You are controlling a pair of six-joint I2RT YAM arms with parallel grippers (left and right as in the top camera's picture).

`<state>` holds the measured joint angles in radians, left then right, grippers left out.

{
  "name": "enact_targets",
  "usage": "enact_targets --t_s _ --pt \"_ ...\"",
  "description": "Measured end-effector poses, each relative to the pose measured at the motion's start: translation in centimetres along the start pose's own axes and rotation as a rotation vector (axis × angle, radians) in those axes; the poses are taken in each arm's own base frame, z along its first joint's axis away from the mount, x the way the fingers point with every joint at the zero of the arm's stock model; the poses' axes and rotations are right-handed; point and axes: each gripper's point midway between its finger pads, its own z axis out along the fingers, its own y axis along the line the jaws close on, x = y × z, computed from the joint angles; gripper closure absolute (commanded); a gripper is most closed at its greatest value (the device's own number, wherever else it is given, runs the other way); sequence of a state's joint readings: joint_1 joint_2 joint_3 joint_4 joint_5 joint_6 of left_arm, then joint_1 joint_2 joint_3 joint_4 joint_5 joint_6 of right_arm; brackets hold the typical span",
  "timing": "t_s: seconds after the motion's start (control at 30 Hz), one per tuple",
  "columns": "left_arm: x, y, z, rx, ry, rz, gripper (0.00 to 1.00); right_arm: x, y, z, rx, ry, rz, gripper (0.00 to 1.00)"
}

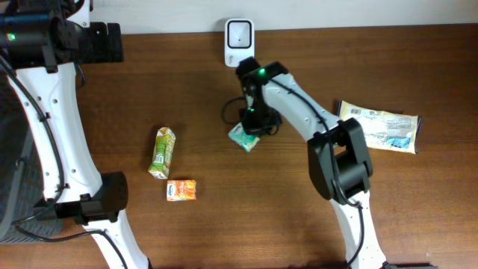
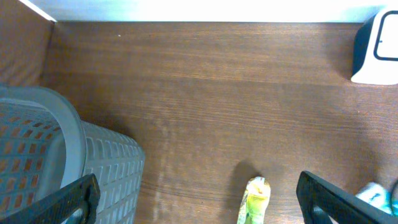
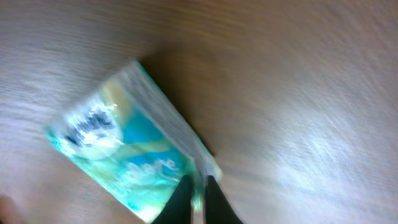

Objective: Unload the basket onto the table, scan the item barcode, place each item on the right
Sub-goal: 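Reach the right gripper to the green-white tissue packet and grasp it, then lift the tissue packet and turn it upright with the right gripper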

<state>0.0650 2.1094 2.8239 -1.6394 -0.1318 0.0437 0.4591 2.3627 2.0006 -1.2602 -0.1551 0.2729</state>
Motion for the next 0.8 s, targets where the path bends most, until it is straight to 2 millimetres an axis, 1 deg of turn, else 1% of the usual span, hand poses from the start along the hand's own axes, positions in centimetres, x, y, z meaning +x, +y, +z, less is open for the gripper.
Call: enact_targets --t_s 0.03,0.07,0.1,0.17,0.2,0.27,0.33,0.37,0.43,0.53,0.6,0.63,0.67,0.7,0.8 --pt "0.0 0.0 0.0 0.000 0.000 0.000 0.01 0.6 -0.4 -0.1 -0.003 0.030 0.029 0.61" --pt "0.0 0.0 0.0 0.000 0.000 0.000 0.01 1.1 -0.4 -0.2 -0.017 0.054 0.020 0.51" --pt "0.0 0.0 0.0 0.000 0.000 0.000 0.01 1.7 -0.2 -0.2 -0.037 0.078 0.008 0.44" --pt "0.0 0.0 0.0 0.000 0.000 0.000 0.01 3.1 1.0 -0.4 -0.105 0.137 -0.059 0.39" --pt "0.0 0.0 0.0 0.000 0.000 0.000 0.01 3.6 1.5 -0.5 -0.139 0.156 -0.104 0.39" --pt "0.0 0.0 0.0 0.000 0.000 0.000 0.01 3.8 2.1 -0.7 -0.179 0.158 -0.180 0.38" --pt "0.0 0.0 0.0 0.000 0.000 0.000 0.01 3.4 2.1 -0.6 -0.190 0.139 -0.229 0.38" --pt "0.0 0.0 0.0 0.000 0.000 0.000 0.01 2.9 1.9 -0.7 -0.191 0.117 -0.251 0.39" --pt "0.0 0.0 0.0 0.000 0.000 0.000 0.01 1.6 1.1 -0.8 -0.185 0.067 -0.286 0.39" --pt "0.0 0.0 0.0 0.000 0.000 0.000 0.01 -1.0 -1.3 -1.1 -0.172 -0.029 -0.351 0.42" --pt "0.0 0.0 0.0 0.000 0.000 0.000 0.01 -2.2 -2.3 -1.3 -0.166 -0.073 -0.384 0.46" --pt "0.0 0.0 0.0 0.000 0.000 0.000 0.01 -2.6 -2.9 -1.5 -0.167 -0.088 -0.400 0.46" --pt "0.0 0.0 0.0 0.000 0.000 0.000 0.01 -2.7 -3.1 -1.6 -0.182 -0.096 -0.426 0.46" --pt "0.0 0.0 0.0 0.000 0.000 0.000 0.01 -2.7 -2.9 -1.6 -0.198 -0.100 -0.441 0.47" --pt "0.0 0.0 0.0 0.000 0.000 0.000 0.01 -2.2 -1.3 -1.9 -0.285 -0.105 -0.500 0.48"
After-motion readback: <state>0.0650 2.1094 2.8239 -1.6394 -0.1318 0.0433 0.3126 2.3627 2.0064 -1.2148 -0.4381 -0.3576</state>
